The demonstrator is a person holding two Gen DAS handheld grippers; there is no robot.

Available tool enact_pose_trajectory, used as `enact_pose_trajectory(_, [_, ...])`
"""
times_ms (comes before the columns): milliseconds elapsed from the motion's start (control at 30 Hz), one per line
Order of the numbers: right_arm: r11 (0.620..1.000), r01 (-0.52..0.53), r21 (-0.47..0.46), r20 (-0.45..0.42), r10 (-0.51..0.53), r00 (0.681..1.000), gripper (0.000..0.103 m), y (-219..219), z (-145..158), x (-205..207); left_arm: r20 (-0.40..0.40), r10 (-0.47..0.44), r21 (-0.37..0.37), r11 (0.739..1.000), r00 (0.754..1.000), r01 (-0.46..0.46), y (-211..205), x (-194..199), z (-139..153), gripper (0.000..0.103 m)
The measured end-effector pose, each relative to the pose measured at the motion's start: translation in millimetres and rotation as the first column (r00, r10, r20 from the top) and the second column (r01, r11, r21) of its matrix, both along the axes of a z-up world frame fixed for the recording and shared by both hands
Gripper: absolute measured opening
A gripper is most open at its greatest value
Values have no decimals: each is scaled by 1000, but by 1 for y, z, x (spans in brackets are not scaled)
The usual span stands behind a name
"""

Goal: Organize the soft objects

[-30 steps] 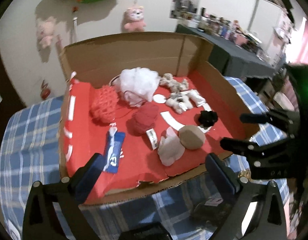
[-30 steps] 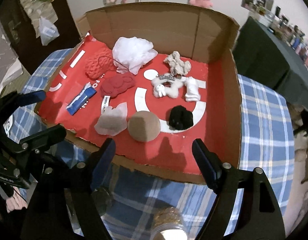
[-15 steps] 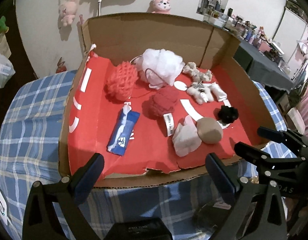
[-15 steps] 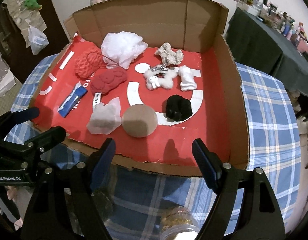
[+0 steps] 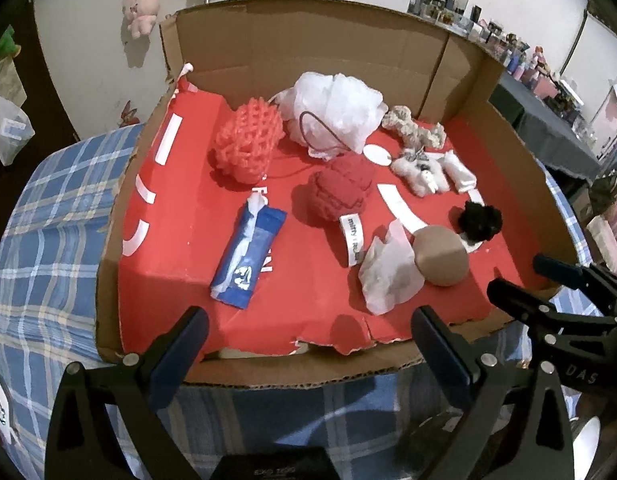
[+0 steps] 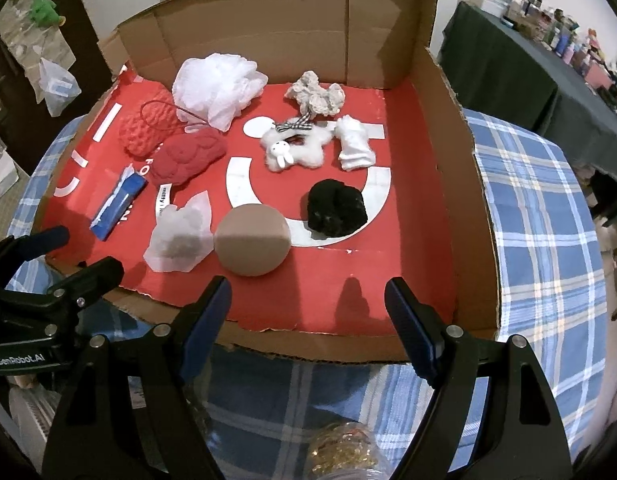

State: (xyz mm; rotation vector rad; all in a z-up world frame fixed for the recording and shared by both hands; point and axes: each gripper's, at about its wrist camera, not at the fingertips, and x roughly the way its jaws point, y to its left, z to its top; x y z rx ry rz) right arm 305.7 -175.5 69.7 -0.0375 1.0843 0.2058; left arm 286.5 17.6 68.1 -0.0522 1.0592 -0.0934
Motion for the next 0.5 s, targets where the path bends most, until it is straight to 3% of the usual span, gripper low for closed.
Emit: enact_pose_trajectory(500, [1000, 5, 6, -12, -5, 1000, 79, -2, -4, 0, -7, 3, 33, 999, 1000, -3, -2, 2, -3, 103])
